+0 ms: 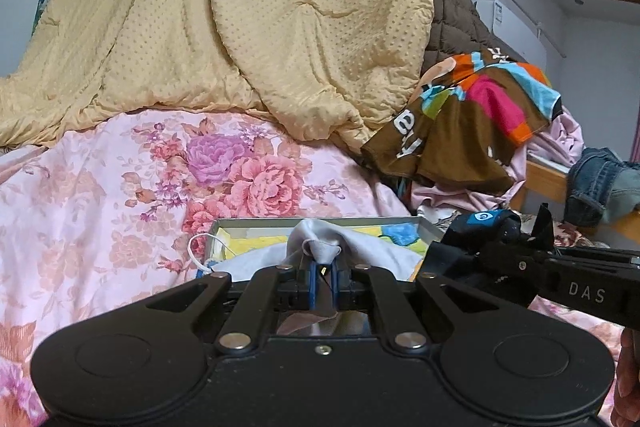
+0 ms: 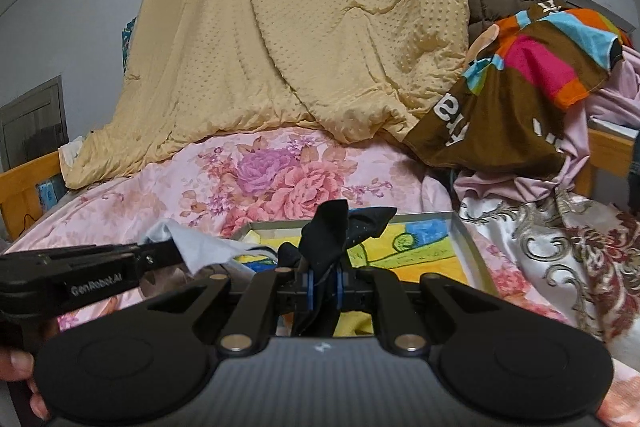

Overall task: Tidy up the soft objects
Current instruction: 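Lift and carry the grey cloth and black sock over the painted tray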

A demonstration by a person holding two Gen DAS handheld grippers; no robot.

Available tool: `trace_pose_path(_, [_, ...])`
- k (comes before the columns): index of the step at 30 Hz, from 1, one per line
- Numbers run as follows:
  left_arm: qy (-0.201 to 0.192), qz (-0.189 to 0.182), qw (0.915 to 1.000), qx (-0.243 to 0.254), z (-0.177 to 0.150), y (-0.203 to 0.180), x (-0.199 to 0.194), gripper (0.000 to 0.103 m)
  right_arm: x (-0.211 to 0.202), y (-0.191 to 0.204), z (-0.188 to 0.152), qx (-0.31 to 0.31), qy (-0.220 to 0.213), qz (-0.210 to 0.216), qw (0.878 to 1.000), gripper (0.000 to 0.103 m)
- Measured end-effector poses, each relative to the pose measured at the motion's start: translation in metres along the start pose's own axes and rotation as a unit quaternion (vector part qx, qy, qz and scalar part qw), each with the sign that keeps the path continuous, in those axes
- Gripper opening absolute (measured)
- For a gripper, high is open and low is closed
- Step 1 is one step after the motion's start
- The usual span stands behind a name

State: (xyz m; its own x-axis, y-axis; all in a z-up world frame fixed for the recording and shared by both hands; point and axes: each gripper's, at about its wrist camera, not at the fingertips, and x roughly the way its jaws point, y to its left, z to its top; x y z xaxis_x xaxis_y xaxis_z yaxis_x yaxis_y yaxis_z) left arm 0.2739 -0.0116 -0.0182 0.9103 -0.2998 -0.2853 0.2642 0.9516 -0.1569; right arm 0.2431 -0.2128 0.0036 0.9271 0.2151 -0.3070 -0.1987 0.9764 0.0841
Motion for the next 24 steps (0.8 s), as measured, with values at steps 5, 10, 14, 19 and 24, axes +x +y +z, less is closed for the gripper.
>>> trace_pose_path(5, [0.006,-0.001,0.9999,-0.016,0.003,0.013,0.021,0.007,0.023,0.007,-0.002,-0.001,0.007,0.002,1.0,0.011])
trace_pose_path(10, [0.024,-0.005,0.9995,-0.022,0.005,0.024,0.045,0.008,0.043,0.009,-0.001,0.008,0.015,0.001,1.0,0.011])
trace_pose_path(14, [0.031,-0.008,0.9991,-0.028,0.003,0.029,0.055,0.008,0.058,0.007,0.0,0.017,0.024,-0.001,1.0,0.011])
trace_pose_path(19, [0.041,-0.008,0.9985,-0.034,-0.003,0.034,0.065,0.008,0.072,0.004,0.0,0.027,0.033,-0.007,0.999,0.011])
trace_pose_path(24, [0.051,-0.007,0.998,-0.037,-0.005,0.036,0.073,0.009,0.079,0.001,-0.001,0.029,0.04,-0.015,0.999,0.011])
